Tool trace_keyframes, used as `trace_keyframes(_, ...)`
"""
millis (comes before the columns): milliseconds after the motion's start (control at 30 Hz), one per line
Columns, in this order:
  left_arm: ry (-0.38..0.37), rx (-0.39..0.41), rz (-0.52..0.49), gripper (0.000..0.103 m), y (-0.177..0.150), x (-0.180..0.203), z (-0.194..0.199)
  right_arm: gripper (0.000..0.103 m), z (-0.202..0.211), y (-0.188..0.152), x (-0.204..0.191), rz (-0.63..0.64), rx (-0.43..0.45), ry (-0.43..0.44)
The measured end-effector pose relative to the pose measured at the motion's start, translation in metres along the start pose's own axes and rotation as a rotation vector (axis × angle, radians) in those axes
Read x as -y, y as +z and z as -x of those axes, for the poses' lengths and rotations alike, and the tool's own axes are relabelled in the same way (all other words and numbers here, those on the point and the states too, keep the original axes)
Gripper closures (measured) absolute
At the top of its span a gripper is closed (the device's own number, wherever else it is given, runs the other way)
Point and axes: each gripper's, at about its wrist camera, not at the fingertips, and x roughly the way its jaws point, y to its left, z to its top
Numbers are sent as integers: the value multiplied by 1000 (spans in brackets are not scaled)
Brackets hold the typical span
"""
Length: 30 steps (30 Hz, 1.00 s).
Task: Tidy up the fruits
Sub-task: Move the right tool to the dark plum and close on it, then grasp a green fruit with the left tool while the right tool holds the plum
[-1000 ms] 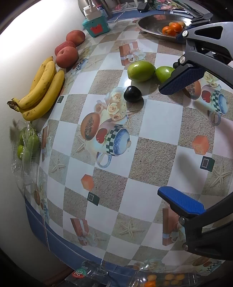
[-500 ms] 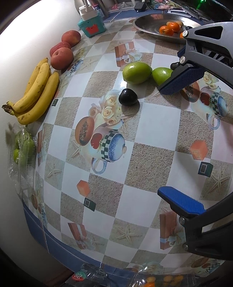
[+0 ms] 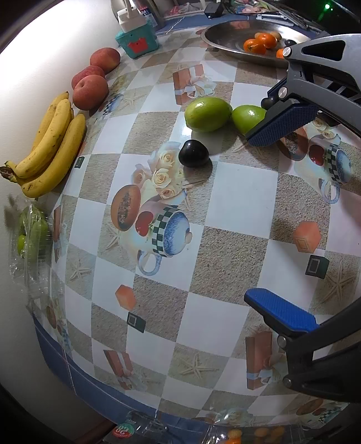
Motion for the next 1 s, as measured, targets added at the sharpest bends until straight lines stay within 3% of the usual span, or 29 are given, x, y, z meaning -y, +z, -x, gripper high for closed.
trace_keyframes(200, 1, 0, 0, 0, 0, 1, -1, 74, -1, 2, -2, 8, 5, 10)
trace_keyframes(533, -6, 2, 12, 0, 2, 1, -1, 75, 0, 3, 5, -26, 6, 43)
trace_keyframes(700, -57, 32, 35, 0, 6, 0, -1, 75, 9, 6, 14, -60, 38, 51)
trace_keyframes(1000, -119, 116, 3, 12, 12, 12, 0, 75, 20, 12, 24, -109, 76, 77)
